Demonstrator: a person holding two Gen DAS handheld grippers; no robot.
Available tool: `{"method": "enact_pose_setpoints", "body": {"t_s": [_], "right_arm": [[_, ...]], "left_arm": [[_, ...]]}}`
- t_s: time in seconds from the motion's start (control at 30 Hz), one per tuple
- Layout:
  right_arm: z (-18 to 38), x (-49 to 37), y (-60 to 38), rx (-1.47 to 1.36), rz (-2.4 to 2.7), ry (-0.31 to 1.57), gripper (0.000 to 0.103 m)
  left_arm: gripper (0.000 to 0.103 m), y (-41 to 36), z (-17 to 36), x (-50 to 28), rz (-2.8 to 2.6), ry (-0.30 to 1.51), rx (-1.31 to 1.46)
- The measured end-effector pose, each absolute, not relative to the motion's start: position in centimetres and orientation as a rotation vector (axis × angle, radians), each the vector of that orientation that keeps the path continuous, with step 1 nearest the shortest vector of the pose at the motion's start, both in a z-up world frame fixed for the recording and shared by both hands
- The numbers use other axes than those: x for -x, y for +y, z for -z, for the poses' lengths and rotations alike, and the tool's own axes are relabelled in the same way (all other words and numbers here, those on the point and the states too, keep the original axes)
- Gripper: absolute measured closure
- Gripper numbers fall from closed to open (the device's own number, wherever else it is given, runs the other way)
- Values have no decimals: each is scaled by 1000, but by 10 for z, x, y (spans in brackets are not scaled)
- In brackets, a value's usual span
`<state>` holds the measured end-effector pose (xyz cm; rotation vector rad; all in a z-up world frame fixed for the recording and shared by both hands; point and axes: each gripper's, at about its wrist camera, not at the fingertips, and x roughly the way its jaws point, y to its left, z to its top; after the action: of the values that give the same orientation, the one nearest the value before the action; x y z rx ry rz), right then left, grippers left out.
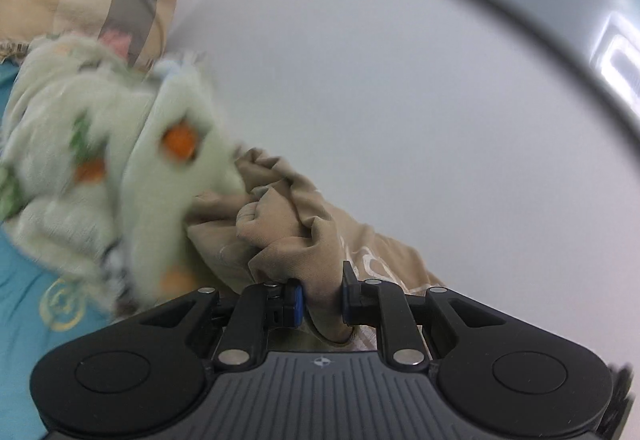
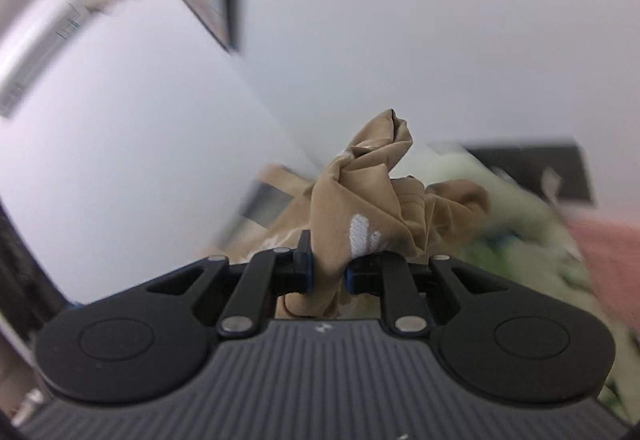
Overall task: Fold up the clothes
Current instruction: 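Carry the folded T-shirt with both grippers onto the green blanket, then open both grippers and withdraw from the folded T-shirt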
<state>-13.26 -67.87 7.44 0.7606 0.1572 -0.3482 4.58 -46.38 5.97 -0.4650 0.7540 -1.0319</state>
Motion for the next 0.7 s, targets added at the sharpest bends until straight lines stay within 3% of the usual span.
{"method": "enact_pose_setpoints", "body": {"t_s": [0.13, 0.23, 0.27, 0.3, 0.33, 0.37, 0.4, 0.43, 0.57, 0.7], "right_arm": [[12, 138, -667, -839, 411, 341, 85], [32, 145, -655, -839, 433, 391, 82], [36, 148, -652, -838, 439, 405, 78], [36, 151, -649, -830, 443, 413, 74], [29, 156, -645, -817, 443, 414, 61], [23, 160, -642, -803, 444, 415, 38], [17, 165, -638, -790, 444, 417, 28], [9, 170, -632, -770, 443, 413, 16], [-34, 197, -597, -646, 451, 352, 17], [-73, 228, -561, -528, 463, 285, 17]], "left_arm": [[85, -459, -1, -23, 1010, 789, 279], [79, -448, 11, -8, 1010, 782, 209], [73, -443, 8, -5, 1002, 776, 196], [56, -437, 5, -2, 994, 770, 184], [47, -432, 1, 2, 986, 763, 171], [30, -427, -5, 6, 981, 746, 153], [20, -422, -11, 10, 967, 721, 134], [18, -414, -22, 19, 965, 698, 120], [1, -385, -65, 53, 950, 607, 63], [0, -358, -107, 97, 932, 498, -1]]}}
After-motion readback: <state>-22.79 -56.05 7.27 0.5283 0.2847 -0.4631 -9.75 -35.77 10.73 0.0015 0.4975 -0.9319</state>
